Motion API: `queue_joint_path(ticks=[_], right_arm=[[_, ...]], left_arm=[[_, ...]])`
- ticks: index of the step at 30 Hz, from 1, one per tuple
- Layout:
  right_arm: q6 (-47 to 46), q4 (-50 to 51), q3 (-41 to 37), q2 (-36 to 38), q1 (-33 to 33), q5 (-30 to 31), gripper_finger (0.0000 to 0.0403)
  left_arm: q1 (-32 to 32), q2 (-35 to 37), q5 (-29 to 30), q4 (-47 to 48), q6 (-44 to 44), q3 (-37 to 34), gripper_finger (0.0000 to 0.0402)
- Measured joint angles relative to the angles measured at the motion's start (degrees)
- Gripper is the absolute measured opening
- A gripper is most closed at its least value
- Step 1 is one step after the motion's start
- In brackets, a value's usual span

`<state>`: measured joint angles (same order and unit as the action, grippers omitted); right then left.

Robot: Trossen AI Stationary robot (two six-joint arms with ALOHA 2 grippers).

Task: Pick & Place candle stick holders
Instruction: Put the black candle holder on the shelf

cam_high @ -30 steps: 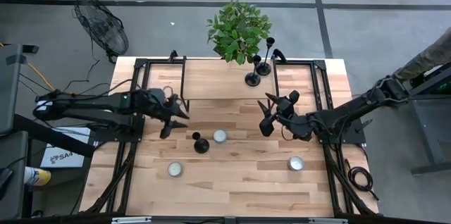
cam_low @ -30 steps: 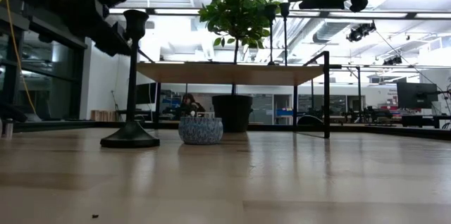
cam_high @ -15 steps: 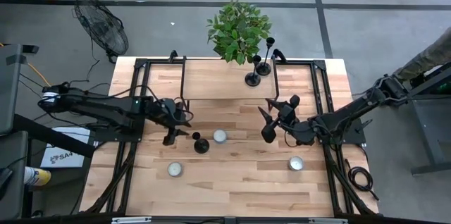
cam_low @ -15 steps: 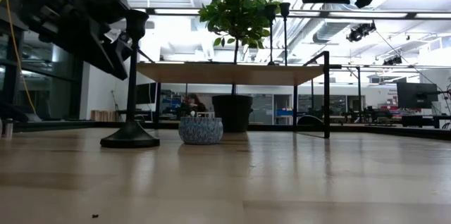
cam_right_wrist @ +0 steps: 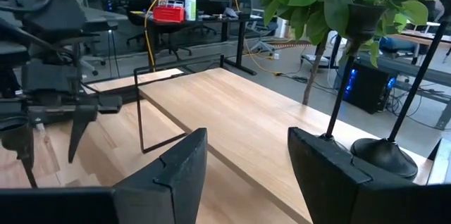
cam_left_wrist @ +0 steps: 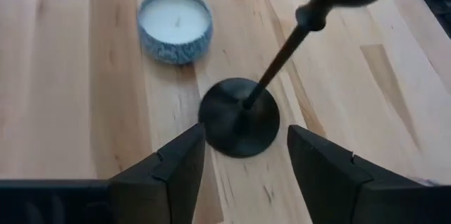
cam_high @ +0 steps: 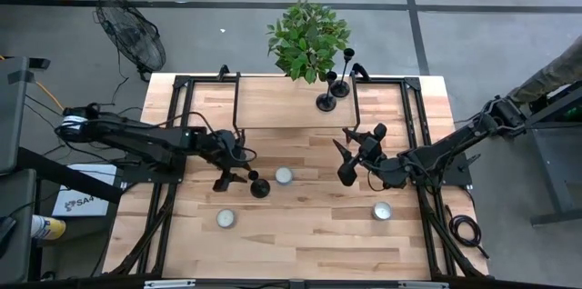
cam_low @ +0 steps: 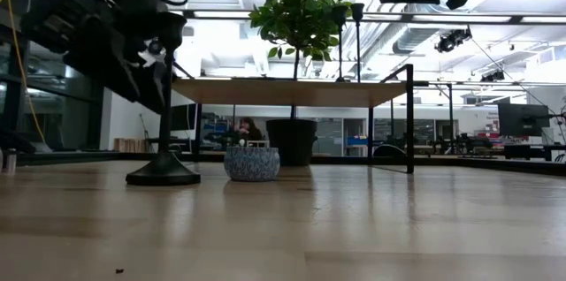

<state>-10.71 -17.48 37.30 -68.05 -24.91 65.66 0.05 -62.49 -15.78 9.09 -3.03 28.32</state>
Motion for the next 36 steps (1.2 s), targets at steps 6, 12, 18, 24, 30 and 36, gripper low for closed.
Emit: queue_joint_path(ticks=[6,12,18,24,30,36], right_arm=[[-1.6,1.56,0.0,-0.02,0.0,-0.03,0.0192],[-4.85,4.41,0.0,-0.02,0.0,-0.23,0.0192],[-4.91,4.4,0.0,-0.02,0.0,-0.21,0.0192],[-4.93,4.38,0.0,-0.02,0.0,-0.23,0.0192],[-4.93,4.38,0.0,-0.02,0.0,-0.23,0.0192],[-4.93,4.35,0.0,-0.02,0.0,-0.26,0.0192]], left_arm=[[-0.02,-3.78,-0.17,-6.33,-0.02,0.05,0.0227],[-0.02,-3.79,-3.6,-9.06,0.27,0.06,0.0232],[-0.02,-3.79,-4.65,-9.93,0.26,0.04,0.0233],[-0.02,-3.79,-6.21,-13.33,0.01,0.06,0.0233],[-0.02,-3.82,-6.37,-13.28,-0.17,0.06,0.0233],[-0.02,-3.82,-6.56,-15.13,-0.18,0.06,0.0232]])
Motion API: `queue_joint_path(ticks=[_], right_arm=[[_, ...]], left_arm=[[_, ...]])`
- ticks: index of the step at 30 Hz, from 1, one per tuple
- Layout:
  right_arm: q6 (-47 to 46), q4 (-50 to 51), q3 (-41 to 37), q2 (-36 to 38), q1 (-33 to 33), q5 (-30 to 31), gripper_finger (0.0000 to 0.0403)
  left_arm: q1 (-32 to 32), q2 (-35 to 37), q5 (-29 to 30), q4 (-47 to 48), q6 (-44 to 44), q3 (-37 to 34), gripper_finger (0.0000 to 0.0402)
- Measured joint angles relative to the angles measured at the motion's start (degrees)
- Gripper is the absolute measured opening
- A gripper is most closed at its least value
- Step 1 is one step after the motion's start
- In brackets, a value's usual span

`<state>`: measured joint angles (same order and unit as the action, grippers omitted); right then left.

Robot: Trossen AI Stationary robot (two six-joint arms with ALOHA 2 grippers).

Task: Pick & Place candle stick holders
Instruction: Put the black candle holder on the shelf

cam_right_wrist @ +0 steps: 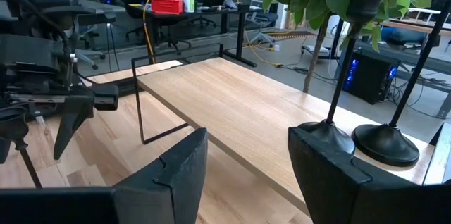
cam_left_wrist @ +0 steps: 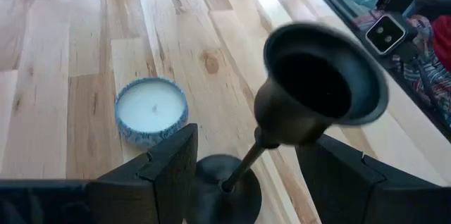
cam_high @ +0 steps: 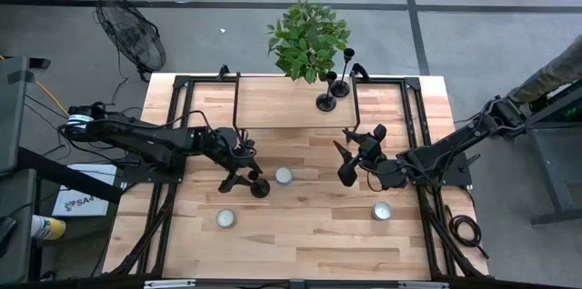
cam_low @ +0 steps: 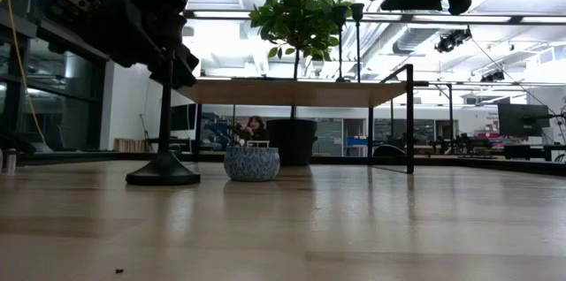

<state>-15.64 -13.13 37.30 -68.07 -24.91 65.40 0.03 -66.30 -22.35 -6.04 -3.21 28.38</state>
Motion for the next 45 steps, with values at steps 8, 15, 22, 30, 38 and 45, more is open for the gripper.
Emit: queue_joint_path(ticks=[8,15,22,30,38,45], right_arm=[[0.0,0.0,0.0,0.0,0.0,-0.01,0.0192],[-0.01,-0.02,0.0,0.0,0.02,-0.32,0.0192],[-0.02,-0.04,0.0,0.0,0.02,-0.3,0.0192],[-0.06,-0.04,0.0,0.0,0.02,-0.36,0.0192],[-0.66,0.23,0.0,0.0,0.0,-0.4,0.0192],[-0.66,0.31,0.01,0.0,0.02,-0.45,0.0192]], left_arm=[[0.02,-0.02,-1.27,0.03,0.0,0.03,0.0232],[0.02,-0.02,-1.25,0.08,0.0,0.04,0.0232],[0.02,-0.64,-1.0,-0.09,0.44,0.07,0.0231],[0.02,-2.38,-0.85,-0.16,0.49,0.04,0.0178],[0.0,-2.32,-0.62,-0.48,0.31,0.07,0.0107],[0.0,-2.32,-0.57,-0.47,-0.56,0.07,0.0045]])
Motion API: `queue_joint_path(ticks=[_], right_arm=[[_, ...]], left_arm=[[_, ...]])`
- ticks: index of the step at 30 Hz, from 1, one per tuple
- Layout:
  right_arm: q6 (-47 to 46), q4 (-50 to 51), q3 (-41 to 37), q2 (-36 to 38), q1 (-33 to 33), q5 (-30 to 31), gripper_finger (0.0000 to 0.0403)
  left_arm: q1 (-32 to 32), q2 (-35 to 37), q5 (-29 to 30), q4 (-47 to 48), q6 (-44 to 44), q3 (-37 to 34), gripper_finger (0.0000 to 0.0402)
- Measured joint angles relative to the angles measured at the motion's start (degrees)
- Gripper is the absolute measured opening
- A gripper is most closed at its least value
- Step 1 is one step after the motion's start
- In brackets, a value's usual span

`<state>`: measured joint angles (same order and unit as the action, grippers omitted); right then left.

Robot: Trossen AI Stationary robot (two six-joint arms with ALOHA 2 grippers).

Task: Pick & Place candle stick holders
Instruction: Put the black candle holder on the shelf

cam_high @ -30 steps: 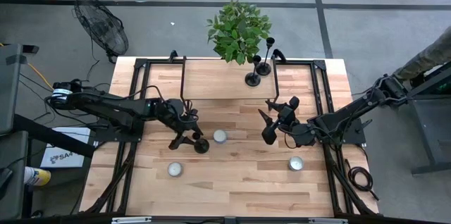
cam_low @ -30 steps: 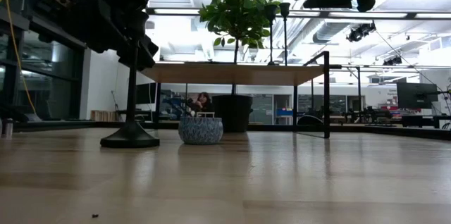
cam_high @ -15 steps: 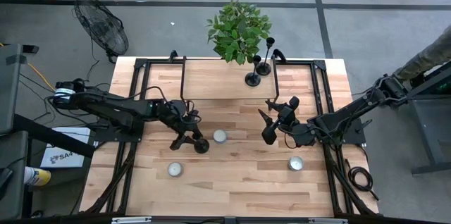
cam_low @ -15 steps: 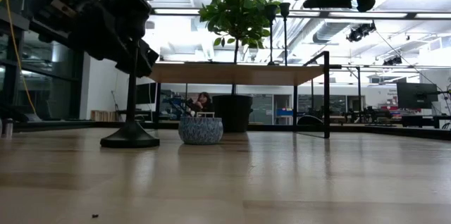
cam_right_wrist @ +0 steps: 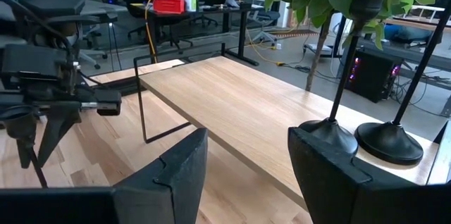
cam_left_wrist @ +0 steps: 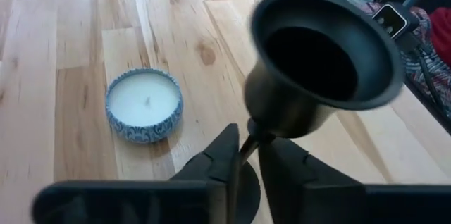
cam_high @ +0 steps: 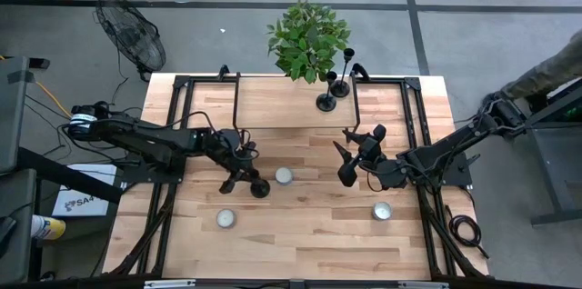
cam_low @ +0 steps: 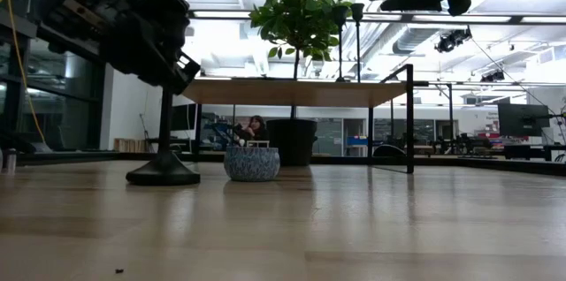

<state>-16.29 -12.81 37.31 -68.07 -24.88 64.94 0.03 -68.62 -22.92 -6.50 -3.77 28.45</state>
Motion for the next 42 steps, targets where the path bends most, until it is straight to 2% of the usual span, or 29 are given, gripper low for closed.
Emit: queue_joint_path(ticks=[5,11,15,20,25,33,37,42], right_arm=[[0.0,0.08,0.0,0.0,0.0,-0.32,0.0192],[-0.22,0.1,0.01,0.0,0.0,-0.32,0.0192],[-0.39,0.11,0.01,0.0,0.0,-1.53,0.0192],[-0.37,0.12,0.01,0.0,0.0,-6.11,0.0192],[-0.39,0.06,0.01,-1.32,0.24,-15.56,0.0192],[-1.67,-5.0,0.01,-10.15,0.68,-21.78,0.0192],[0.32,-14.06,0.01,-16.86,1.89,-26.17,0.0192],[3.46,-26.47,0.01,-24.25,3.24,-28.55,0.0192]], left_arm=[[-0.02,0.09,0.28,-0.58,-1.72,0.02,0.001],[-0.02,0.07,0.11,-1.09,-2.01,0.83,0.0021],[-0.02,0.07,0.43,-1.03,-1.99,2.02,0.0012],[0.0,0.07,5.89,-0.55,-2.02,3.12,0.0009],[0.0,0.07,9.74,0.77,-1.98,4.82,0.0013],[0.0,0.07,10.51,3.73,-0.49,6.47,0.0013],[0.0,0.07,10.4,3.86,-0.4,7.76,0.0013],[0.0,0.09,10.34,5.46,-0.33,9.11,0.0013]])
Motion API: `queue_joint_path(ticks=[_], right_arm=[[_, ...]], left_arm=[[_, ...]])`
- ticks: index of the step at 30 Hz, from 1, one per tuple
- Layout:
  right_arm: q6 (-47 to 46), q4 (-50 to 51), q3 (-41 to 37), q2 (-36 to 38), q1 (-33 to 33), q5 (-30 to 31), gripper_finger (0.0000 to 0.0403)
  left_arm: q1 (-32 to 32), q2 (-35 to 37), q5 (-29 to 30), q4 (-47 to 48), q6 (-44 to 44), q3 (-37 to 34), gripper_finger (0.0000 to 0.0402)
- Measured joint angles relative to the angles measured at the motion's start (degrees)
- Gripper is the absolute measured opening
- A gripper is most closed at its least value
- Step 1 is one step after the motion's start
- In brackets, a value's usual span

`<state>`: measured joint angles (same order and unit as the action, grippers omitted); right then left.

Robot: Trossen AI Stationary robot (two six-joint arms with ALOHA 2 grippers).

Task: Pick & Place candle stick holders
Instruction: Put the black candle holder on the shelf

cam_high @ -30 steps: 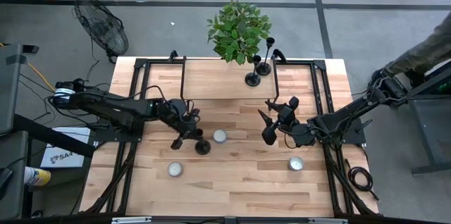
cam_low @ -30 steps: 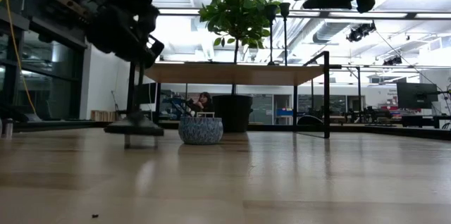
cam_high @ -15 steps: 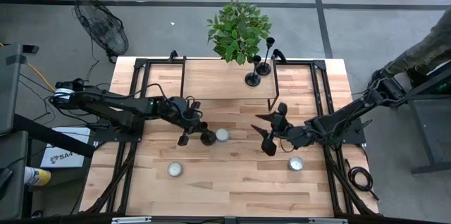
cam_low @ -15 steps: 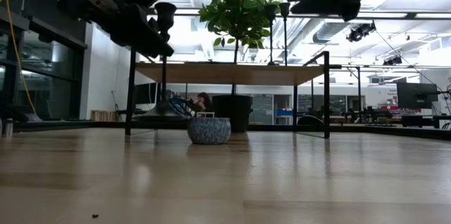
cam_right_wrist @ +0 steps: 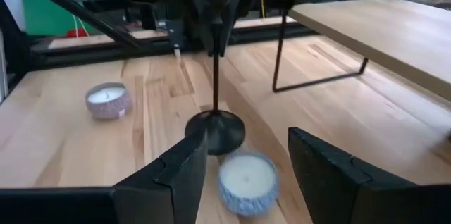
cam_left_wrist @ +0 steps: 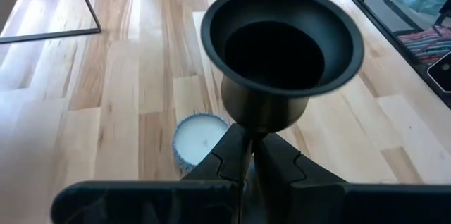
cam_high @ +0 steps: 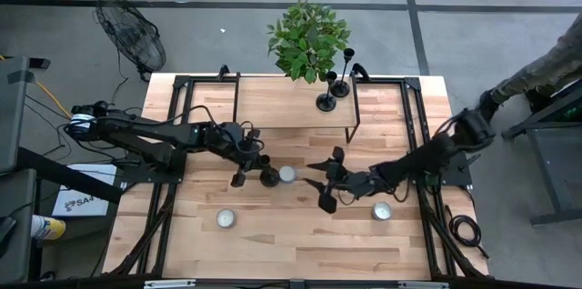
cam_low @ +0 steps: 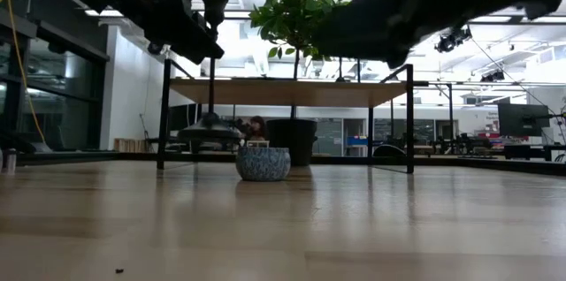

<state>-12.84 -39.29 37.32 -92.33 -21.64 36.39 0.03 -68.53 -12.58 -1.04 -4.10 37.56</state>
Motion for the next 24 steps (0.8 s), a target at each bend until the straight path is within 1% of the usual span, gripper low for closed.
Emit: queue_joint_path(ticks=[7,12,20,24], right_arm=[[0.83,-13.07,0.07,-7.81,2.01,-0.31,0.0192],[2.88,-18.72,2.34,-13.03,3.13,-2.84,0.0192],[9.29,-18.7,12.13,-20.03,5.2,-7.79,0.0192],[10.34,-16.05,16.28,-22.2,6.1,-7.81,0.0192]], left_arm=[[0.0,0.0,-0.74,-0.52,-0.44,0.38,0.0014],[0.0,0.0,-0.76,-1.76,-0.66,0.38,0.0014],[0.02,0.0,-1.42,-2.87,-0.68,0.38,0.0014],[0.02,0.0,-1.41,-3.08,-0.71,0.38,0.0014]])
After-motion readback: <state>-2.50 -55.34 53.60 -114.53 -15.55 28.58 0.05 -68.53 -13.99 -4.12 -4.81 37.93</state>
